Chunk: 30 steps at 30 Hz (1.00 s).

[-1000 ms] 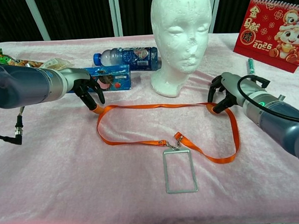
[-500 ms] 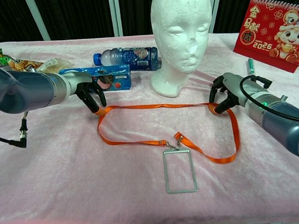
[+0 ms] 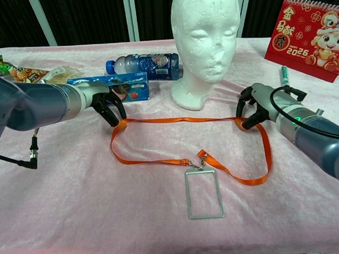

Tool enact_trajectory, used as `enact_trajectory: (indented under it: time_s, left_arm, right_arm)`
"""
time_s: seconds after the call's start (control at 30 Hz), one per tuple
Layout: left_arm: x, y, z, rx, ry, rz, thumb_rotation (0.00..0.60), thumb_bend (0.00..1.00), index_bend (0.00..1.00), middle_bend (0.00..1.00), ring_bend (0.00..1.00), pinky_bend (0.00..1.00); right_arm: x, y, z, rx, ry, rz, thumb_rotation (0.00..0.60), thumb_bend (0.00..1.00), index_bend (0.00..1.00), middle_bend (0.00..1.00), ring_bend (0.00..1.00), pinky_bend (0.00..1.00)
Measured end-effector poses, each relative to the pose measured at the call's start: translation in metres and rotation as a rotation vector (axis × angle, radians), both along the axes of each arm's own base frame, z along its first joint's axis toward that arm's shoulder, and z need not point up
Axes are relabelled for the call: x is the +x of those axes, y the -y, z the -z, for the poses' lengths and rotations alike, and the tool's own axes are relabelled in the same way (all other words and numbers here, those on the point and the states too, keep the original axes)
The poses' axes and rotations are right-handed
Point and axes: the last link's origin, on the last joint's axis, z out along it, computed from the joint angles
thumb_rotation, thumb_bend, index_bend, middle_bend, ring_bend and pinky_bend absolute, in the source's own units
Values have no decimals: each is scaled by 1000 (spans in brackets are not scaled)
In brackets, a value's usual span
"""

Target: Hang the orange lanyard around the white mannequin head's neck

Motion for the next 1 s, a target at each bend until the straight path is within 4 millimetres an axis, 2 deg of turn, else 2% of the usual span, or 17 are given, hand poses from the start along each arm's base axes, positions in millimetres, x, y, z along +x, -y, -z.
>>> enact_trajectory:
  time_s: [1.0]
  left_arm:
    - [-11, 5, 3, -4, -141, 44, 600, 380, 522, 131, 0, 0]
  right_arm:
    - [-2, -2, 1, 4, -2, 6, 600, 442, 674, 108, 185, 178]
